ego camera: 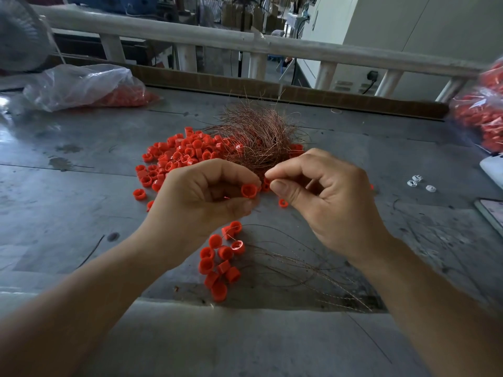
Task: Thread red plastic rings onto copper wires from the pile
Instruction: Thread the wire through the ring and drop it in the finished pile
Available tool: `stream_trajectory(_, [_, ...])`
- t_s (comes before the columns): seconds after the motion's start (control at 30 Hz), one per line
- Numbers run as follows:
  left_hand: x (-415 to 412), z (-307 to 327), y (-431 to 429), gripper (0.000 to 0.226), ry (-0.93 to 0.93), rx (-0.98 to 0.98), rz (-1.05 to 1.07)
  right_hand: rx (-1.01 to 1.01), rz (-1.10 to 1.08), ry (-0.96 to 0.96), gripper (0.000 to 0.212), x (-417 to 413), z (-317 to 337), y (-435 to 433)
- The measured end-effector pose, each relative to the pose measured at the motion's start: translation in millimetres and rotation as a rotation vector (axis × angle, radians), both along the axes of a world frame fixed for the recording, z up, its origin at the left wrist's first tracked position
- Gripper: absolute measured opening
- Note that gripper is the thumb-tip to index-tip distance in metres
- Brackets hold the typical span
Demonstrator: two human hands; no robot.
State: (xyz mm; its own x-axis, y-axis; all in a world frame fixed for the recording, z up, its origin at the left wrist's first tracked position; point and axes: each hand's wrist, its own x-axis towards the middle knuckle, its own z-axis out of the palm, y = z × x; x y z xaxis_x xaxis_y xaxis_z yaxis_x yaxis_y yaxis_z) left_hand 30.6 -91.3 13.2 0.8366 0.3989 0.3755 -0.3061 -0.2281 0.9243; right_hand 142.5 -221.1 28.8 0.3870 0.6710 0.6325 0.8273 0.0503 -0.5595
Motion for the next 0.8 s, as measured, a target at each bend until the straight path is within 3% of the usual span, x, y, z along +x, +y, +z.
stream_trajectory(0.8, [-1,2,-2,0.024,-0.026,-0.001,-0.003,-0.010,-0.031,0.032,0.005,-10,-1,1])
